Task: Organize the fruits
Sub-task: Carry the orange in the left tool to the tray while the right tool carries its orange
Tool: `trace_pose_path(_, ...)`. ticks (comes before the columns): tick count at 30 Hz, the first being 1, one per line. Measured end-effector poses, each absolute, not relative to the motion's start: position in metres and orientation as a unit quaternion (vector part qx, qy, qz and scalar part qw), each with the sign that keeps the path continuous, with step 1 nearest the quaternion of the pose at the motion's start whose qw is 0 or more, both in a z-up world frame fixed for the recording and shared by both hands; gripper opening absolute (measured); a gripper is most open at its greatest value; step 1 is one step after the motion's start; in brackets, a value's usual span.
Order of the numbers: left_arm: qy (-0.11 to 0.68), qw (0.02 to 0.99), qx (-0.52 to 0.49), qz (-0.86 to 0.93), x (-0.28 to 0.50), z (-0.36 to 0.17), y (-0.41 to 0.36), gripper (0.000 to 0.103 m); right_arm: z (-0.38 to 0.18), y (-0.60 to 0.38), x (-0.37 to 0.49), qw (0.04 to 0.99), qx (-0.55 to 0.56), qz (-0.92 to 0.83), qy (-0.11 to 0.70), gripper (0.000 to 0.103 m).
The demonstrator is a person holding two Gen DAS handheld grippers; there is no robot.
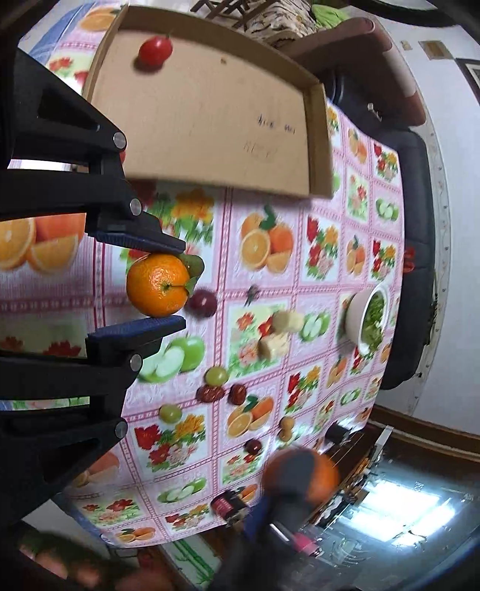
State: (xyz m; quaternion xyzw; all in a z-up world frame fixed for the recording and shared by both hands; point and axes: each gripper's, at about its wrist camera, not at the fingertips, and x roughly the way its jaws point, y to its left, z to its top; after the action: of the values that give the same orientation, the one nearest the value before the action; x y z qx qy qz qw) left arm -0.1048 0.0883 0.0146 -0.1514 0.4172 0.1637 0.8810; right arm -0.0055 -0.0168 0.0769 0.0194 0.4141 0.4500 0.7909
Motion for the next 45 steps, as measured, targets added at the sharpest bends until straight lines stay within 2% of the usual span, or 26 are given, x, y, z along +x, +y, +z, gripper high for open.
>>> trace_pose_path(5, 0.414, 0.879, -0.154, 0.18, -0.116, 0.025, 0.109, 0.031, 0.155, 0.016, -0.032, 0.772, 0.057, 0.514, 0.369, 0.036)
trace_pose_path(10, 0.406, 0.884, -0.14, 0.188, -0.128, 0.039, 0.121, 0.031, 0.249, 0.036, -0.061, 0.773, 0.079, 0.558, 0.291, 0.036)
trace_pose_path(13, 0.397, 0.885, -0.146, 0.195, -0.134, 0.042, 0.131, 0.031, 0.269, 0.043, -0.074, 0.776, 0.076, 0.565, 0.27, 0.036)
trace_pose_path(17, 0.388, 0.881, -0.159, 0.218, -0.135, 0.037, 0.143, 0.031, 0.234, 0.057, -0.075, 0.767, 0.045, 0.555, 0.318, 0.036)
trace_pose_path(22, 0.402, 0.862, -0.173, 0.255, -0.135, 0.022, 0.155, 0.031, 0.151, 0.07, -0.056, 0.74, 0.013, 0.534, 0.409, 0.036)
trace_pose_path(27, 0.411, 0.848, -0.164, 0.291, -0.139, 0.014, 0.161, 0.031, 0.096, 0.068, -0.045, 0.726, 0.001, 0.521, 0.449, 0.036)
trace_pose_path(45, 0.412, 0.827, -0.15, 0.35, -0.157, 0.007, 0.198, 0.032, 0.056, 0.098, -0.044, 0.714, -0.027, 0.521, 0.468, 0.036)
